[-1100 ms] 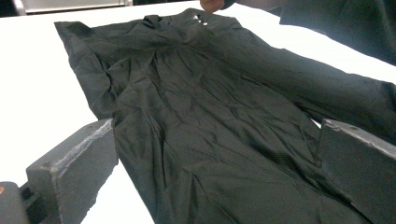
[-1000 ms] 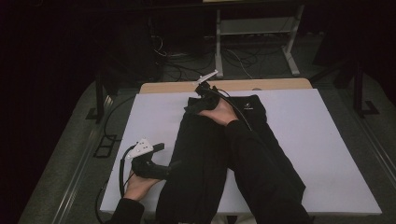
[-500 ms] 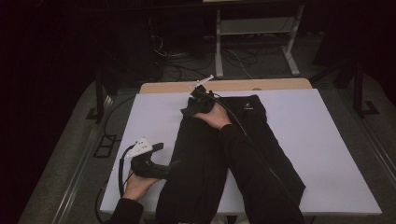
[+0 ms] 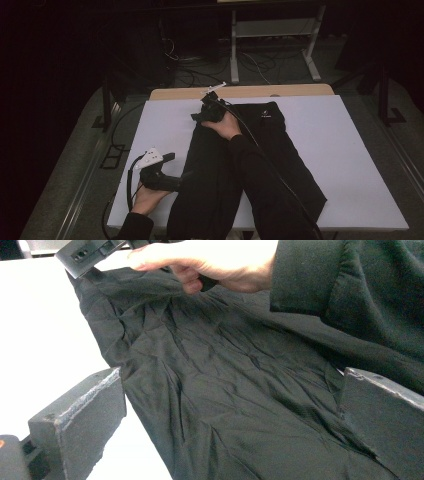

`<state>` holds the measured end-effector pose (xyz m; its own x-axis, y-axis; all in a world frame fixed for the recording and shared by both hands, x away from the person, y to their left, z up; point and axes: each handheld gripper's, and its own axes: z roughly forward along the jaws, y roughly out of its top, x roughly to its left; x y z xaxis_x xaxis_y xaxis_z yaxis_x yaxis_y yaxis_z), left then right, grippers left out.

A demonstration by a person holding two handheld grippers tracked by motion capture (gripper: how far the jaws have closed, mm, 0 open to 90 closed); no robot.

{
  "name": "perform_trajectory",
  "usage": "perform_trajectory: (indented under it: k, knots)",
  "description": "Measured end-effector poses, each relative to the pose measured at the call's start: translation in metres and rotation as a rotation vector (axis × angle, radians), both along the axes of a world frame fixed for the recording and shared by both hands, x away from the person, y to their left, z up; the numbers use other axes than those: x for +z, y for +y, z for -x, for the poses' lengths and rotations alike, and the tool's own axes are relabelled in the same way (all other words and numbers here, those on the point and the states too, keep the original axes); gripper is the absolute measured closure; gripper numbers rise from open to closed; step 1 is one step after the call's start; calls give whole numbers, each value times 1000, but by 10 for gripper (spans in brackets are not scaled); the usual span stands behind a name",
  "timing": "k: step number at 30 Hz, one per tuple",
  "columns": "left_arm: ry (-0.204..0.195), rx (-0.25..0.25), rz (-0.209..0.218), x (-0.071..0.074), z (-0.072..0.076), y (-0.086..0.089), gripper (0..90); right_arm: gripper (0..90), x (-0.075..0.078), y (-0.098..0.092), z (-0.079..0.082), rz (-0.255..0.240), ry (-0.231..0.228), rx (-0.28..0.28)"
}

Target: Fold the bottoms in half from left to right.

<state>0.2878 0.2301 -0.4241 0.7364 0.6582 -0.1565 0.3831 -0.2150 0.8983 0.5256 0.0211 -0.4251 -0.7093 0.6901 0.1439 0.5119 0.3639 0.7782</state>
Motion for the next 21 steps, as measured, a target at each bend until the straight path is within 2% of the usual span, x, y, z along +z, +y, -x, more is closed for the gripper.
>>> perform_trajectory:
  k: [11,15,19,21]
  knots:
    - [0,2,1,0,0,1,0,211,-11,7,-5,23,7,-74]
    - [0,0,1,0,-1,1,0,262,-16,10,-5,25,16,-88]
    - [0,-1,-1,0,-1,0,0,317,-20,13,-7,38,18,-120]
    - [-1,-1,-1,0,-1,0,0,367,-22,14,-8,54,28,-153]
